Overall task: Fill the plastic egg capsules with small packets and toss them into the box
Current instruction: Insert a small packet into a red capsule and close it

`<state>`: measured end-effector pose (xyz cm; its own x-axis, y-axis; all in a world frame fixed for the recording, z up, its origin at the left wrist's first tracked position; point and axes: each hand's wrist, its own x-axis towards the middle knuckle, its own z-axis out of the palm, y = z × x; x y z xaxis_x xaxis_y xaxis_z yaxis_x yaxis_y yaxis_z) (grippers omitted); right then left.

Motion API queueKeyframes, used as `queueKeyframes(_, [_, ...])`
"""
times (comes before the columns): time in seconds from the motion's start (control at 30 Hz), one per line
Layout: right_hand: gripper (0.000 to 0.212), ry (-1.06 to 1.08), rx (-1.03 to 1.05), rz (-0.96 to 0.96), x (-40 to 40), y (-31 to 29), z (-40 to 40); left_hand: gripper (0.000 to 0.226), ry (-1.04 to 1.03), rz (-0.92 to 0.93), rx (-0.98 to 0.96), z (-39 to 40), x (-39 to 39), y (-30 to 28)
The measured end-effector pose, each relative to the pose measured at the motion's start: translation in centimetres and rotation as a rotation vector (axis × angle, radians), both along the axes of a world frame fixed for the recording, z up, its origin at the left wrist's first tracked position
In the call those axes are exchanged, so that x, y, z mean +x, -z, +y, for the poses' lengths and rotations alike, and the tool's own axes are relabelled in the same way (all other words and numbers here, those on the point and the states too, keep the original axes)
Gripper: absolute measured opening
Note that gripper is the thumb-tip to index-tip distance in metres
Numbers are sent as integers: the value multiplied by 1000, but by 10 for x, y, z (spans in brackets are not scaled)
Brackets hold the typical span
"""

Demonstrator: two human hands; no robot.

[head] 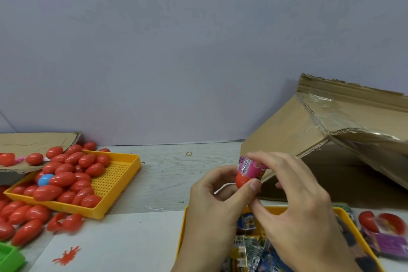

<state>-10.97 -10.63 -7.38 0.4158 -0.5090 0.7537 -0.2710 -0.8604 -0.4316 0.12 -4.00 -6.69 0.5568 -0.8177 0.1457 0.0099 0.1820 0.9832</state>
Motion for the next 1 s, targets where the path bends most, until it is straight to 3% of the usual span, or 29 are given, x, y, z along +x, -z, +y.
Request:
queueKeyframes(0.47, [81, -71, 83, -39, -1, 1, 0, 28, 135, 188, -55, -7, 1, 10])
queueKeyframes(0.73, [76, -151, 94, -45, 0, -2, 2, 50, 206, 283, -32, -6, -1, 7])
queueKeyframes(0.87, [79, -147, 96, -23, 0, 1, -1, 27, 192, 190, -28, -8, -3, 4])
queueKeyframes(1.0, [78, -106, 88, -19, -1, 2, -3, 25, 209, 173, -7, -7, -4, 5])
